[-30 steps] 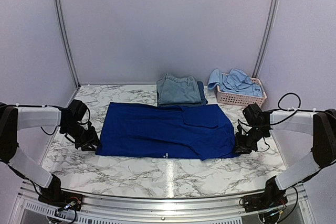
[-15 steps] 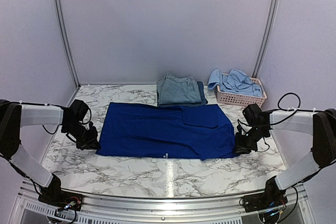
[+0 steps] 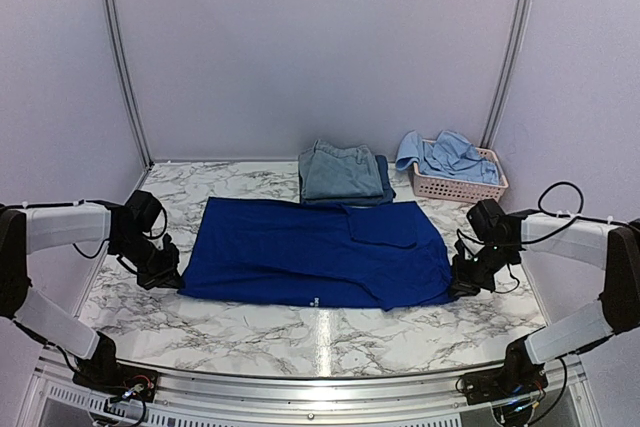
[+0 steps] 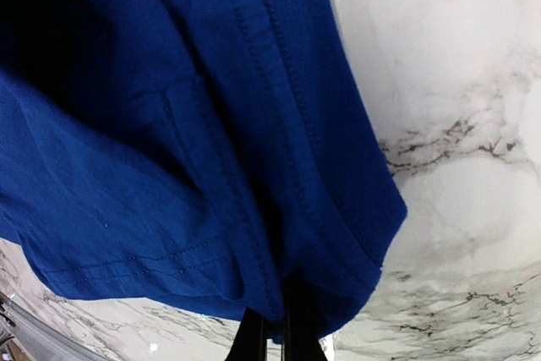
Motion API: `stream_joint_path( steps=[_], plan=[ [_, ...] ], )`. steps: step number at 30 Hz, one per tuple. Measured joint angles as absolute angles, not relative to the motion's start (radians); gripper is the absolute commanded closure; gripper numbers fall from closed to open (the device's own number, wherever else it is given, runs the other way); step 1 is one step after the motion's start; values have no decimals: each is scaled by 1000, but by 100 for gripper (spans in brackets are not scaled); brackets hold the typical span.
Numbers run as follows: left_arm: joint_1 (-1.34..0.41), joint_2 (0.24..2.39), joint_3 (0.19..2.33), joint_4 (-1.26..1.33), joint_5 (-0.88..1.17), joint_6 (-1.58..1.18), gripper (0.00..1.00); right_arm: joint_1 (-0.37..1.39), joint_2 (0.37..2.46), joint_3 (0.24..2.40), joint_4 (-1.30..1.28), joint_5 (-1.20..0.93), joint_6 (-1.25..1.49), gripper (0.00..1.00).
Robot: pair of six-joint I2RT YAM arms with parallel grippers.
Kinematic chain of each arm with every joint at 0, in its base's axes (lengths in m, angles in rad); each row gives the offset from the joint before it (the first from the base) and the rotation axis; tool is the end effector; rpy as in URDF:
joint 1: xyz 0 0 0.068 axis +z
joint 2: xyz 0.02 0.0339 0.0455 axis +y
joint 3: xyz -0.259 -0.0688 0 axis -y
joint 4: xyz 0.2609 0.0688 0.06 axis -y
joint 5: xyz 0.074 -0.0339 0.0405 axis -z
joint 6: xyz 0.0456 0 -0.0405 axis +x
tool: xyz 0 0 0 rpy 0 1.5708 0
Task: Fold and stack the mixed laundry pile
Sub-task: Move the 1/3-folded T-shirt to the center of the board, then smooth out the 1/3-folded T-shirt at the center of the board.
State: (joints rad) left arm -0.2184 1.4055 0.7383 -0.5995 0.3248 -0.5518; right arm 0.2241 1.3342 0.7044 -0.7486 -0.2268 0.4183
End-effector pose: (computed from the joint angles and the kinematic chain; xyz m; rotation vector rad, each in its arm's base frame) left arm 0.2454 -0.0694 0.1428 -0.4123 2.8919 -0.6115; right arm 0.2201 0.0607 0.1439 0.2583 2.9918 0.4160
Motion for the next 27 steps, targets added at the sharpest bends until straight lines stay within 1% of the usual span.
stream_joint_path(
  steps=[6, 7, 8, 9, 10, 11, 12, 13, 15, 18, 22, 27],
  plan=[
    [-215, 1406, 711, -637, 322, -538, 100, 224, 1301, 645, -783, -260, 428, 100],
    [-215, 1406, 710, -643, 321, -537, 100, 224, 1290, 634, -791, -266, 435, 93],
    [-215, 1406, 709, -649, 320, -537, 95, 224, 1276, 623, -799, -275, 440, 79],
    [-215, 1406, 709, -654, 318, -537, 86, 224, 1265, 617, -805, -285, 450, 67],
    [-215, 1406, 709, -659, 316, -537, 78, 224, 1251, 612, -814, -296, 451, 57],
    [-215, 1406, 709, -662, 312, -542, 72, 224, 1241, 611, -822, -306, 456, 52],
    [-215, 1406, 709, -665, 309, -535, 66, 224, 1232, 612, -828, -313, 458, 49],
    [-215, 1406, 711, -669, 305, -536, 61, 224, 1224, 617, -837, -319, 457, 49],
    [-215, 1396, 727, -684, 298, -534, 54, 224, 1206, 641, -863, -321, 454, 49],
    [-217, 1342, 790, -695, 295, -516, 50, 224, 1170, 712, -902, -325, 448, 51],
    [-271, 1277, 893, -663, 308, -502, 48, 224, 1146, 758, -905, -347, 437, 55],
    [-512, 1285, 933, -539, 342, -515, 50, 224, 1189, 758, -898, -389, 429, 63]
  ],
)
